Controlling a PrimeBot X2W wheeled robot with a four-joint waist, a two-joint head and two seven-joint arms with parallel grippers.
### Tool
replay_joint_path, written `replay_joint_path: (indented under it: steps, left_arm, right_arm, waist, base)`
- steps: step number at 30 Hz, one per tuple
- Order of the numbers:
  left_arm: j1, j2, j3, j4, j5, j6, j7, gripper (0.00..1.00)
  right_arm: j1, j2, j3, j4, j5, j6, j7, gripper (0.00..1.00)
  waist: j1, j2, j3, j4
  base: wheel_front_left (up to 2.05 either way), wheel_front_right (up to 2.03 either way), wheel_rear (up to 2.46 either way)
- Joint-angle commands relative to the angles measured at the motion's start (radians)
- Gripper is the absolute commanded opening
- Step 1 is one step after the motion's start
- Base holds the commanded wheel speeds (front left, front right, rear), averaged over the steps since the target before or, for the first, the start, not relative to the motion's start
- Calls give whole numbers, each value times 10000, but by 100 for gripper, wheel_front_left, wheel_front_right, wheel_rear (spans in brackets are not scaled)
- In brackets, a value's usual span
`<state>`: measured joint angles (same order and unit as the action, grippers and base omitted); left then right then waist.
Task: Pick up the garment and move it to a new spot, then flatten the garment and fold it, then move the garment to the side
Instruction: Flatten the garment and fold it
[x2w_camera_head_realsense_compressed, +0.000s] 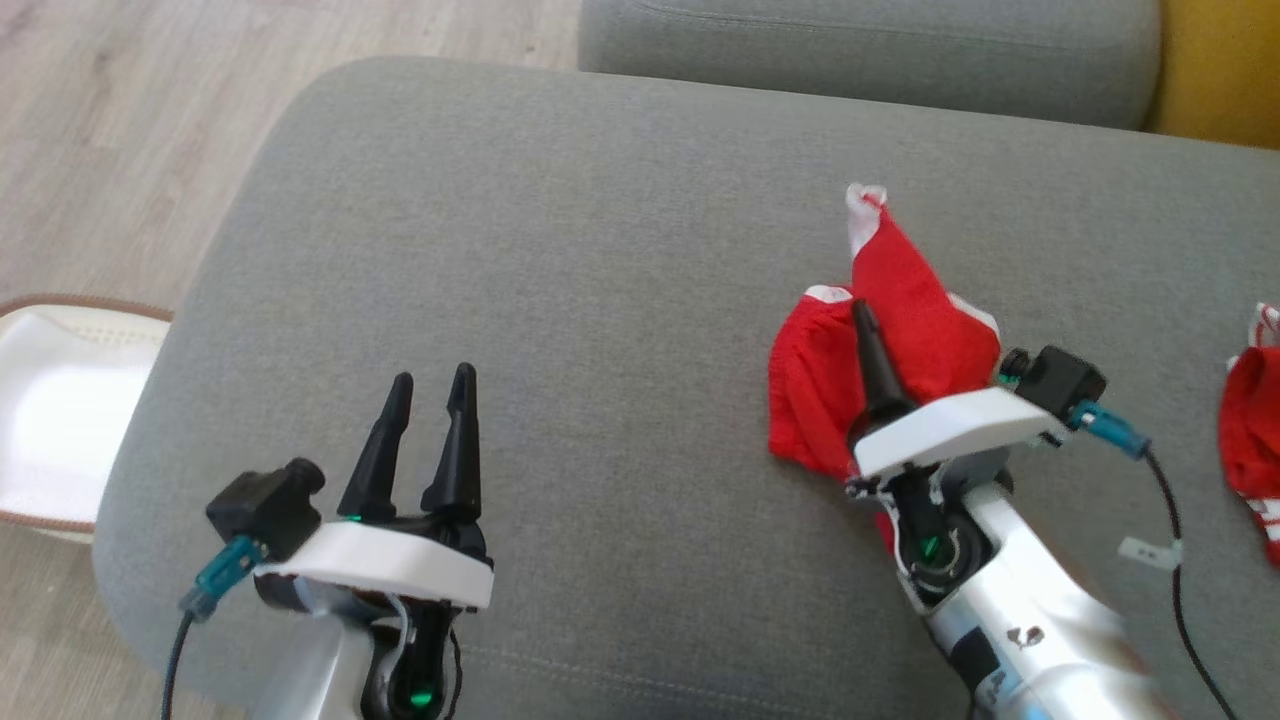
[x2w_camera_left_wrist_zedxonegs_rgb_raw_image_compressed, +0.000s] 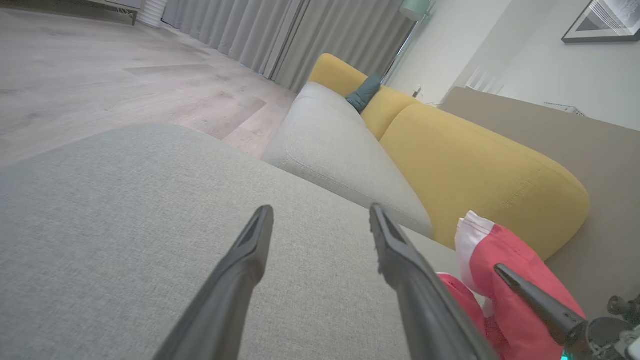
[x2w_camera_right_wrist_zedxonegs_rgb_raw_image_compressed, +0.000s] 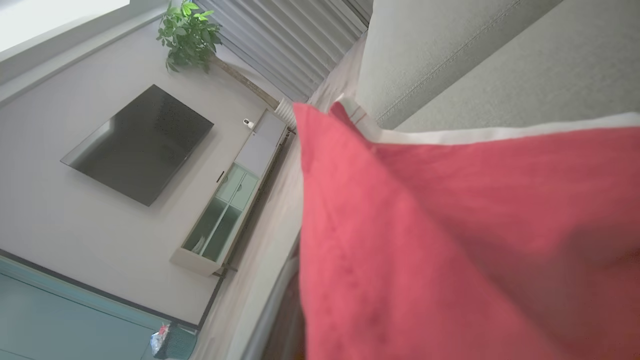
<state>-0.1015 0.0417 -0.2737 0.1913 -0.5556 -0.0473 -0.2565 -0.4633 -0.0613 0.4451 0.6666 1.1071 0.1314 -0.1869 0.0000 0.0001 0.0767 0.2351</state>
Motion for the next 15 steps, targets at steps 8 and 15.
replay_joint_path:
  steps: [8, 15]
  left_arm:
    - [-84, 85, 273, -339, 28, 75, -53, 100]
    - [-110, 85, 241, -358, 0, 110, -53, 100]
  right_arm:
    - [-879, 110, 1622, 449, 19, -7, -529, 100]
    - [-1096, 110, 2974, 1379, -7, -7, -133, 100]
  waist:
    - [0, -1, 86, 276]
    - [0, -1, 192, 212]
  base:
    - [0, 0, 0]
    - [0, 0, 0]
